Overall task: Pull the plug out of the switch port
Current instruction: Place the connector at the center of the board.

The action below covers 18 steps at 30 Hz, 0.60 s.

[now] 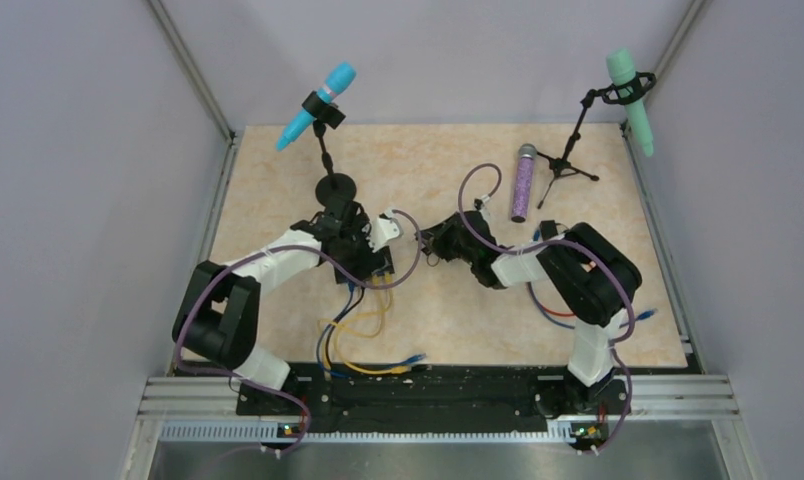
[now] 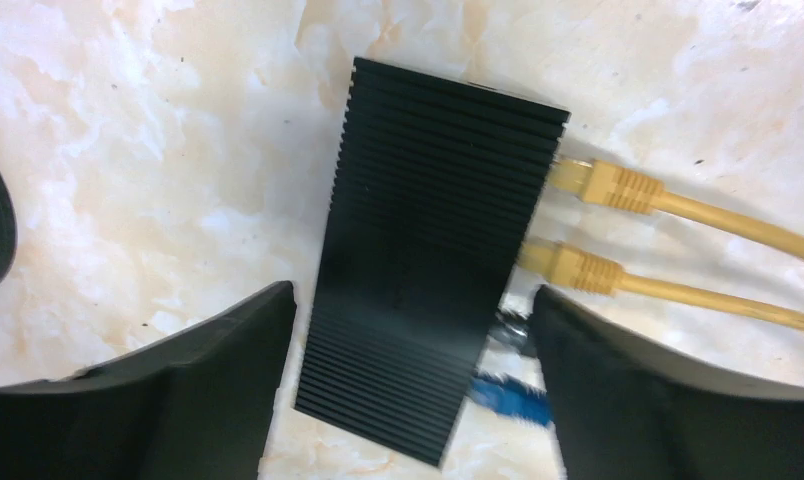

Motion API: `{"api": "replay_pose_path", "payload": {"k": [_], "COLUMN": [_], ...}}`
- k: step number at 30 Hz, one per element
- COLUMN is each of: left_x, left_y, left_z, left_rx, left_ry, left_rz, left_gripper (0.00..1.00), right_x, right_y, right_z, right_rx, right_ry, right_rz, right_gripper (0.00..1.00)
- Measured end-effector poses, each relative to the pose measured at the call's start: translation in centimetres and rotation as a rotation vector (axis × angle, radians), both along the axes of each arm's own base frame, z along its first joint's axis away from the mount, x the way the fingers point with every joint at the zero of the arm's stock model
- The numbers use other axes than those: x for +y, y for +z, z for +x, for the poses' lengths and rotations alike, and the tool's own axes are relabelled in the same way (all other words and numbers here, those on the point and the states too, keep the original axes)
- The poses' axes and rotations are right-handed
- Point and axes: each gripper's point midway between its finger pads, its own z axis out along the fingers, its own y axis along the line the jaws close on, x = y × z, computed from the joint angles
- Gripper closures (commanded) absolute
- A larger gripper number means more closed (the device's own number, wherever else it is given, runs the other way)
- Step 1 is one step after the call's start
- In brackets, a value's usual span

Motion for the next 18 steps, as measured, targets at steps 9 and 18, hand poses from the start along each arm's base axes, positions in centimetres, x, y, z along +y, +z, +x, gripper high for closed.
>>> {"api": "replay_pose_path", "payload": {"k": [9, 18], "left_x": [-0.1, 0.9], "left_y": [0.3, 3.2], "left_z": [-0.1, 1.8], "left_rx": [-0.004, -0.135], "left_ry": [-0.009, 0.084], "left_rz": [-0.004, 0.001], "left_gripper": [0.01, 0.01], "right_x": [1.2, -0.4], "right_y": [-0.2, 0.5], "right_z": [3.8, 5.0], "right_rx": [0.015, -0.011], "right_ry": [0.13, 0.293], "right_rz": [-0.117, -0.259], "right_gripper": [0.7, 0.55]}}
